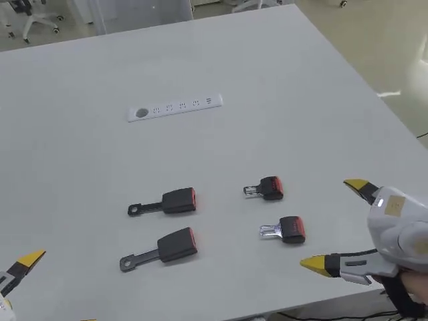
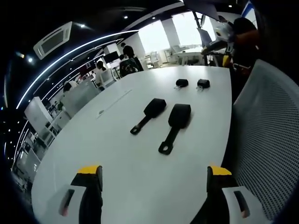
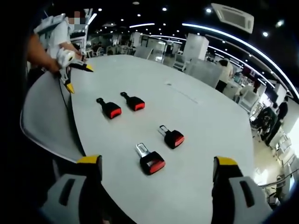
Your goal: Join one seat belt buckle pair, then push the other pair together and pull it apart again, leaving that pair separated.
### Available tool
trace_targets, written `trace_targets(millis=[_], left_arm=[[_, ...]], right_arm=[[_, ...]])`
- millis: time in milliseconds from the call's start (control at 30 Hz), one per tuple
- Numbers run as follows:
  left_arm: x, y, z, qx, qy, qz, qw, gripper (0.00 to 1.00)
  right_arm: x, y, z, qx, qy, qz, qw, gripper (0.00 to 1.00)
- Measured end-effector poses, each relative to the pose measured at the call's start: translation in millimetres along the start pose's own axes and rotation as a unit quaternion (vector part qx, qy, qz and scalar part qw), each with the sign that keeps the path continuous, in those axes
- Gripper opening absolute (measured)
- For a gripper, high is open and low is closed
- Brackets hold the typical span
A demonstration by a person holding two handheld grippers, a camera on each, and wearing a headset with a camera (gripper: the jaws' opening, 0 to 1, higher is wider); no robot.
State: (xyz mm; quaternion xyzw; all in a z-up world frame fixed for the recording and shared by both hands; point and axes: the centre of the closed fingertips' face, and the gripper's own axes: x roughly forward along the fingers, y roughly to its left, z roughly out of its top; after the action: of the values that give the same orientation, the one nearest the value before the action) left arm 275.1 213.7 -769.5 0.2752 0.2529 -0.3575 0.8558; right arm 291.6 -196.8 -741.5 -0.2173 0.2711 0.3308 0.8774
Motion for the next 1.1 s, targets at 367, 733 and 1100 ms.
trace_targets(millis=[367, 733, 1100], left_arm=[[-1.1, 1.5, 1.4, 0.0, -0.006, 0.001, 1.0, 0.95], [-1.5, 0.4, 5.5, -0.003, -0.017, -0.003, 0.9998, 0.96], [-2.0, -3.3, 5.1, 0.007, -0.014, -0.008, 0.9998, 0.96]], right_arm=[[5.7, 7.0, 1.9, -0.009, 0.005, 0.006, 0.9999, 1.0], [7.6, 8.1, 1.2, -0.018, 0.009, 0.003, 0.9998, 0.99], [6.6, 5.8, 1.8, -0.023, 0.011, 0.001, 0.9997, 0.98]])
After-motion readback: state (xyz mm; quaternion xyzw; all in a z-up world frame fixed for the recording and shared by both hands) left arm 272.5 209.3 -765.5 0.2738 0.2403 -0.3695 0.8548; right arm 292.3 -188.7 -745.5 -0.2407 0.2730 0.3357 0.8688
